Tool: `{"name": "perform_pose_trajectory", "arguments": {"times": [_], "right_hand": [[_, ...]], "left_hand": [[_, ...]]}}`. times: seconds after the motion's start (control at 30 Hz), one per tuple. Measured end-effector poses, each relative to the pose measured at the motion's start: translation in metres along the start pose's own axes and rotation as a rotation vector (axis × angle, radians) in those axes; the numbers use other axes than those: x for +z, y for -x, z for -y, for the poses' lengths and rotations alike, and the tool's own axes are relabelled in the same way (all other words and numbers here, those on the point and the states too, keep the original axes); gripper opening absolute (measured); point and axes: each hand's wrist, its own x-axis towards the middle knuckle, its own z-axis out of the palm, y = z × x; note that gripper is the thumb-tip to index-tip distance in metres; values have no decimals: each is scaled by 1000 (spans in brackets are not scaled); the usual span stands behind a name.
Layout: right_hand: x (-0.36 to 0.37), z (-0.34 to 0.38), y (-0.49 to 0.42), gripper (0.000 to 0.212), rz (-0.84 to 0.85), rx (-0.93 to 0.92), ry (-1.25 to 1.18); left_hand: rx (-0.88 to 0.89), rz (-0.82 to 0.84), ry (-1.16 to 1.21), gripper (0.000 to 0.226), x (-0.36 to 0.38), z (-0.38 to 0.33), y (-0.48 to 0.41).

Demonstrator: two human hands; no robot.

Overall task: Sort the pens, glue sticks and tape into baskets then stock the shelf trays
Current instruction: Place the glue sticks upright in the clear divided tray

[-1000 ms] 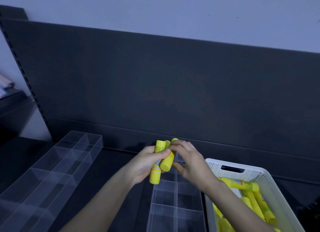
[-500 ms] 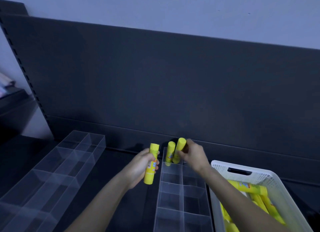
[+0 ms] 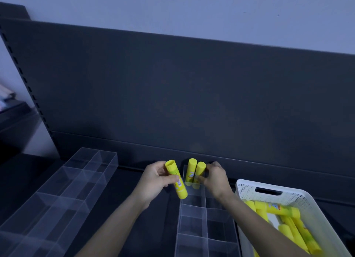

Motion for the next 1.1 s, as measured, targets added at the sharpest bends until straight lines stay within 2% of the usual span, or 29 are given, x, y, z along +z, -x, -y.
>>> {"name": "perform_pose_trajectory", "arguments": {"times": [0.2,0.33,0.4,0.47,0.5,0.6,0.63,0.7,0.8,0.87,0.93,1.03,1.1], "right_hand": [[-2,1,0,22,-10,17,38],[-10,0,5,21,1,16,-45],[-23,-5,10,30,-65,45,-153],[-41,-8,23,17,-98,92,-375],[-50,-8,32,9,-42,126,-554],[-65,-2,53,15,253,198,-943],[-67,-1,56,13,290,187,-1000],[-71,2,58,5,258,158,-1073],[-80,-1,52,6,96,129,-1000],[-85,-7,42,7,-56,73,-810],[-87,-13,30,5,-173,44,-572],[-75,-16,19,17,-165,11,-304],[-57,-16,17,22,-98,-17,-220]], "left_hand": [[-4,-3,-12,19,7,-6,2],[-10,1,-3,18,10,-10,6],[-31,-12,12,21,10,-10,6],[-58,-23,57,23,12,-9,5],[-68,-22,89,24,16,-9,5],[-67,8,177,27,35,-10,4],[-58,21,181,28,43,-10,4],[-13,37,131,30,55,-8,4],[82,31,-124,25,61,-3,3],[155,18,-532,19,58,2,2],[172,80,-821,33,52,7,5],[148,223,-860,39,47,14,11],[175,252,-857,30,46,18,14]]}}
